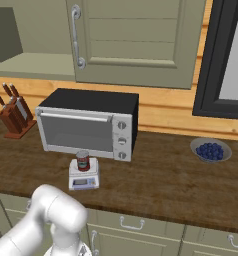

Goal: Pick the canned food and place it on the digital scale for weighing, and close the cabinet.

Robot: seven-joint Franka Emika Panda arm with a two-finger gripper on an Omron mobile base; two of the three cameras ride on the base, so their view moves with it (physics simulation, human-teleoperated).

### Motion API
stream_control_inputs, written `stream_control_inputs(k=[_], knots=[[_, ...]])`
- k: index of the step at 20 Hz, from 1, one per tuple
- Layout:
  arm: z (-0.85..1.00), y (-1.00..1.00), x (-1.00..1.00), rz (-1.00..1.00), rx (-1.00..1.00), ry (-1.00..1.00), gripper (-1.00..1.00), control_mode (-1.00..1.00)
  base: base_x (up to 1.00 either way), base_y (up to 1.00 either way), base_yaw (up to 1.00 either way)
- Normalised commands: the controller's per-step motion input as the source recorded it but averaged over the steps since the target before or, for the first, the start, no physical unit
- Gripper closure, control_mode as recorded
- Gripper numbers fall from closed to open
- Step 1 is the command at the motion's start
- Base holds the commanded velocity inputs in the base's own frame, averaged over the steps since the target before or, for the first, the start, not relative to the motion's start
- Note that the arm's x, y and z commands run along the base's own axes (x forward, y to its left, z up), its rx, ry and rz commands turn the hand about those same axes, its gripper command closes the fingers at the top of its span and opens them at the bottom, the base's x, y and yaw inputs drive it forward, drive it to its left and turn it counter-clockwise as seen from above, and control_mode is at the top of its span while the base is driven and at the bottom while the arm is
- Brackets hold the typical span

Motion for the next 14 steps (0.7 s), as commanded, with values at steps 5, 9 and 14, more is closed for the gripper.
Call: stream_control_inputs(k=[5, 9, 14], knots=[[0.52, 0.64, 0.3, -0.03, -0.04, -0.02, -1.0, -1.0, 0.0, 0.0, 0.0], [0.99, 0.01, 0.16, -0.11, 0.0, -0.14, -1.0, -1.0, 0.0, 0.0, 0.0], [1.0, -0.14, 0.2, -0.08, 0.02, -0.13, -1.0, -1.0, 0.0, 0.0, 0.0]])
